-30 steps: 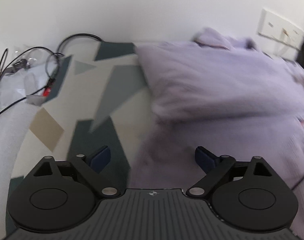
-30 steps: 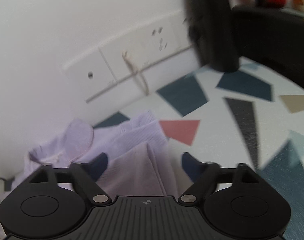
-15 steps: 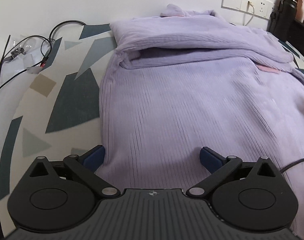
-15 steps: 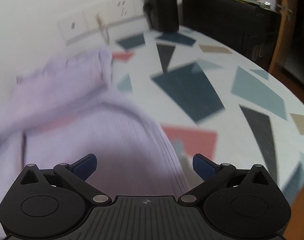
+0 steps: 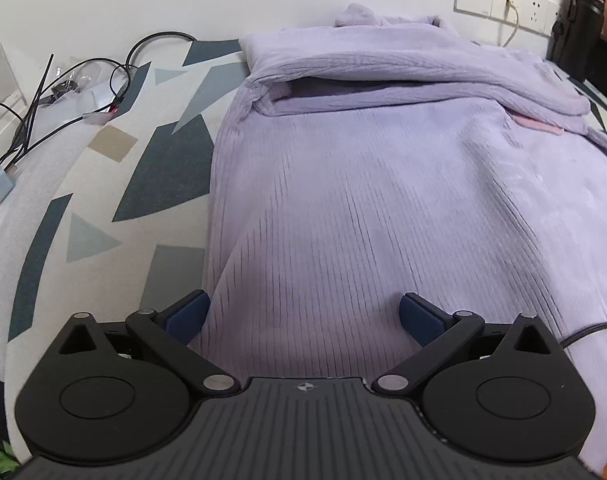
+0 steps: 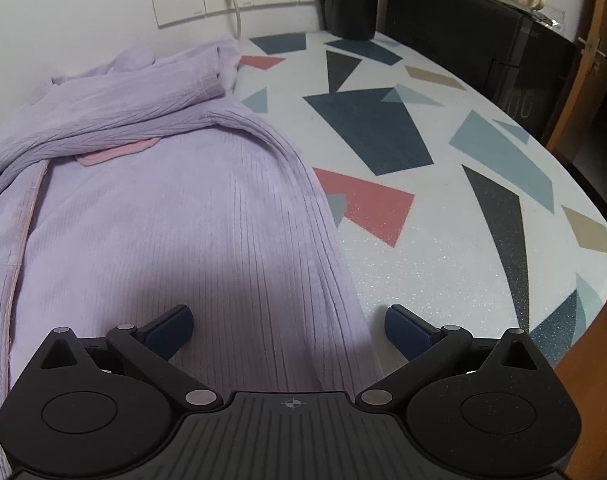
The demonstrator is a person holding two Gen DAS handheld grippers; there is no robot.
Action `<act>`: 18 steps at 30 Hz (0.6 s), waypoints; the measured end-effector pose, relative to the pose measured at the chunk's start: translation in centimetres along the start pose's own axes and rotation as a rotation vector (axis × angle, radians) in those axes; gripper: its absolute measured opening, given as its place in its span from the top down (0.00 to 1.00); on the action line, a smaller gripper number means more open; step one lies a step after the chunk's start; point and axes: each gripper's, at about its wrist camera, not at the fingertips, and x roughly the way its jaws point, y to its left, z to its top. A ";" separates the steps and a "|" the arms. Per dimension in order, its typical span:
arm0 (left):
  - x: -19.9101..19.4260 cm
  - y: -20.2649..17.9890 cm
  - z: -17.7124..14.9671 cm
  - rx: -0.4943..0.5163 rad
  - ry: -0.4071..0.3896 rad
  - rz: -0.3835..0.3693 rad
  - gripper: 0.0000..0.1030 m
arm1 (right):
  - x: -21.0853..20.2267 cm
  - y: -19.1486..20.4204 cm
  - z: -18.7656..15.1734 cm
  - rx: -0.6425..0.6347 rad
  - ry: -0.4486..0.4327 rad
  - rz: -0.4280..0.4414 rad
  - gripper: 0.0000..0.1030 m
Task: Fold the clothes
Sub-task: 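Open both grippers and move back over the folded cardigan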
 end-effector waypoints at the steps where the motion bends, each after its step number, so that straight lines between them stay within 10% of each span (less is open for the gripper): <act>1: -0.1 0.1 0.0 0.008 0.012 -0.005 0.00 | -0.1 0.0 -0.2 -0.002 -0.010 0.002 0.01; 18: -4.9 3.0 -6.2 -0.032 0.064 -0.113 0.00 | -2.7 -0.9 -4.4 -0.034 -0.145 0.095 0.01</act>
